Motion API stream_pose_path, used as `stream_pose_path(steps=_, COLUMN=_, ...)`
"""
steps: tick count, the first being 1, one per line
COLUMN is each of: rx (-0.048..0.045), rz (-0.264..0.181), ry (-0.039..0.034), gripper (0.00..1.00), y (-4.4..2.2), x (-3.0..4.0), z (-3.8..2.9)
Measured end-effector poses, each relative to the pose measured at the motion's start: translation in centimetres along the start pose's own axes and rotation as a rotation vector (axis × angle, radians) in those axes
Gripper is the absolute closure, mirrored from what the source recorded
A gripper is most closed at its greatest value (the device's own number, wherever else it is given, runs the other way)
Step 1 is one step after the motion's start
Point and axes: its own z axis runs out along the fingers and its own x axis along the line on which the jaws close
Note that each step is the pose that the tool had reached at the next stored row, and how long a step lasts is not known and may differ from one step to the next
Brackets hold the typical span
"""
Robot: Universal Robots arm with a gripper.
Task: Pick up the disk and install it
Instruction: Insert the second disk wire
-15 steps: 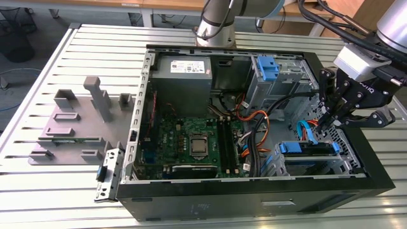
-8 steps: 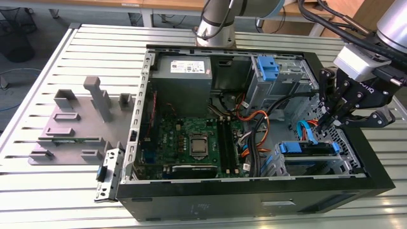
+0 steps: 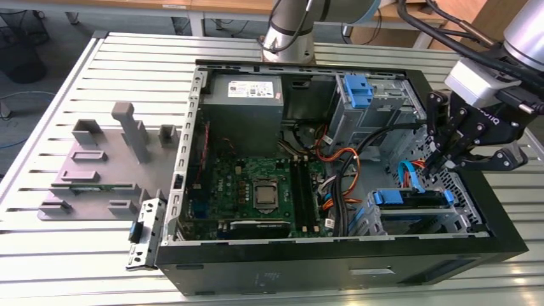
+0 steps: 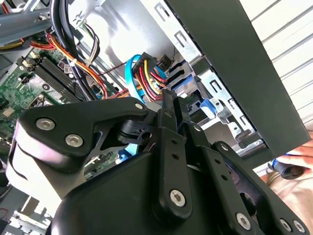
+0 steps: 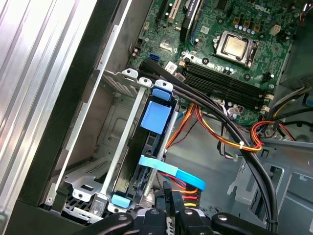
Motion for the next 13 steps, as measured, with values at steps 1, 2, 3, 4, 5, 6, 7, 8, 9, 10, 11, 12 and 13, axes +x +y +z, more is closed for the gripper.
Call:
stream_pose_path(steps=1, rx=-0.0001, rz=0.012, ry=-0.0006, gripper=0.83, y=0.01, x=0.01, z=0.01)
stream_pose_path(steps=2, rx=-0.0002, rz=0.024, ry=-0.0012, gripper=0.83, y=0.01, x=0.03, z=0.01)
stream_pose_path(steps=3, rx=-0.0002, rz=0.036, ry=-0.0017, gripper=0.83, y=0.02, x=0.04, z=0.02)
stream_pose_path(steps=4, rx=-0.0003, rz=0.048, ry=-0.0024, gripper=0.83, y=0.02, x=0.06, z=0.02)
stream_pose_path(steps=5, rx=-0.0003, rz=0.059, ry=-0.0030, gripper=0.83, y=0.03, x=0.09, z=0.03)
stream_pose_path(steps=6, rx=-0.0004, rz=0.068, ry=-0.0035, gripper=0.83, y=0.05, x=0.13, z=0.03)
stream_pose_path(steps=7, rx=-0.0005, rz=0.077, ry=-0.0039, gripper=0.83, y=0.06, x=0.19, z=0.04)
stream_pose_path(steps=8, rx=-0.0006, rz=0.085, ry=-0.0042, gripper=0.83, y=0.09, x=0.27, z=0.04)
stream_pose_path(steps=9, rx=-0.0006, rz=0.092, ry=-0.0046, gripper=0.83, y=0.12, x=0.35, z=0.04)
stream_pose_path(steps=10, rx=-0.0007, rz=0.100, ry=-0.0051, gripper=0.83, y=0.14, x=0.44, z=0.05)
stream_pose_path(steps=11, rx=-0.0008, rz=0.107, ry=-0.0054, gripper=0.83, y=0.18, x=0.54, z=0.05)
stream_pose_path(steps=12, rx=-0.0008, rz=0.114, ry=-0.0057, gripper=0.83, y=0.21, x=0.64, z=0.06)
stream_pose_path(steps=13, rx=-0.0008, rz=0.120, ry=-0.0062, gripper=0.83, y=0.25, x=0.74, z=0.07)
